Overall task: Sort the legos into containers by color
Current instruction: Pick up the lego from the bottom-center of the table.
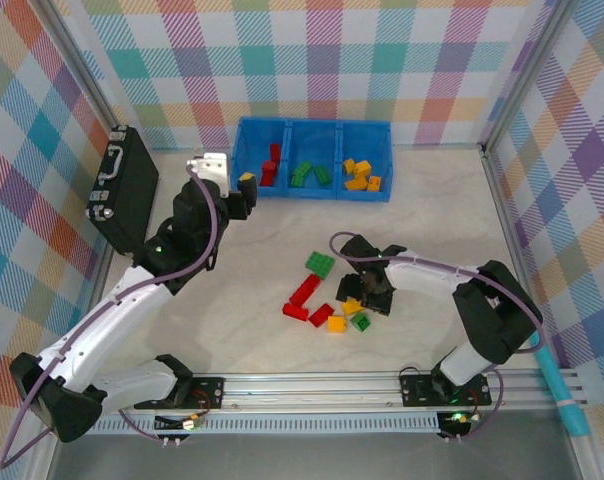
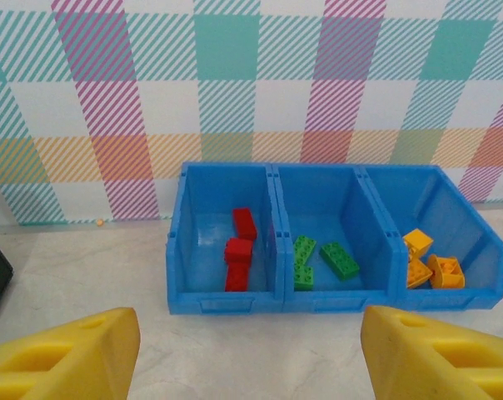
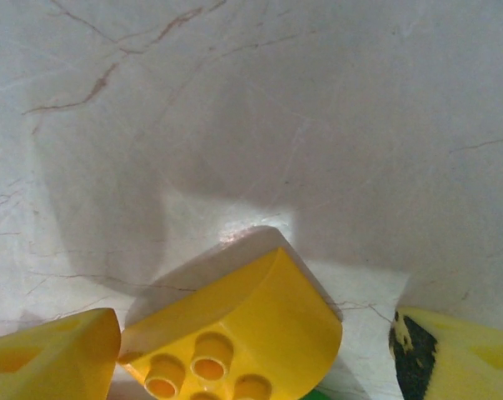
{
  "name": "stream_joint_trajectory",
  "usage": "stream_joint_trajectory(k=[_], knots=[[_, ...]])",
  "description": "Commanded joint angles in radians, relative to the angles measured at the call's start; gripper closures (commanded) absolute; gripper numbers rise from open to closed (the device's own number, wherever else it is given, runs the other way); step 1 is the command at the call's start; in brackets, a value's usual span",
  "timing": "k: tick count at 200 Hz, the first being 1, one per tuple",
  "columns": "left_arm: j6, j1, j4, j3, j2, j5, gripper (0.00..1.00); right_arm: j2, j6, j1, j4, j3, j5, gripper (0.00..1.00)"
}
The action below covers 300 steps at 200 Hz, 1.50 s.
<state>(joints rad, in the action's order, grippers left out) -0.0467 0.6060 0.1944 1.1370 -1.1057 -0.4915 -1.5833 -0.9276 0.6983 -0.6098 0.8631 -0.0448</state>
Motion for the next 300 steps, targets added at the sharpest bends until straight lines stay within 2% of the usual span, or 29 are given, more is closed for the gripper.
stream_joint_trajectory(k=[1,62,145,185,239,300], knots=[[0.016,-0.009,0.009,-0.016,0.002,-0.019,0.29,-0.060,-0.014,0.039,0.133,0.038,0.048,0.19],[0.021,-0.012,0.011,-0.016,-0.010,-0.025,0.28,-0.136,-0.017,0.066,0.140,0.089,0.045,0.30],[0.024,-0.014,0.022,-0.006,-0.007,-0.032,0.28,-0.179,0.008,0.076,0.131,0.097,-0.008,0.52],[0.028,-0.014,0.031,0.000,-0.010,-0.038,0.28,-0.215,0.064,0.076,0.113,0.153,-0.047,0.62],[0.039,-0.014,0.040,0.007,-0.011,-0.054,0.27,-0.260,0.120,0.069,0.104,0.243,-0.061,0.66],[0.055,-0.021,0.053,0.023,-0.008,-0.064,0.26,-0.216,0.239,0.026,0.021,0.423,-0.095,0.66]])
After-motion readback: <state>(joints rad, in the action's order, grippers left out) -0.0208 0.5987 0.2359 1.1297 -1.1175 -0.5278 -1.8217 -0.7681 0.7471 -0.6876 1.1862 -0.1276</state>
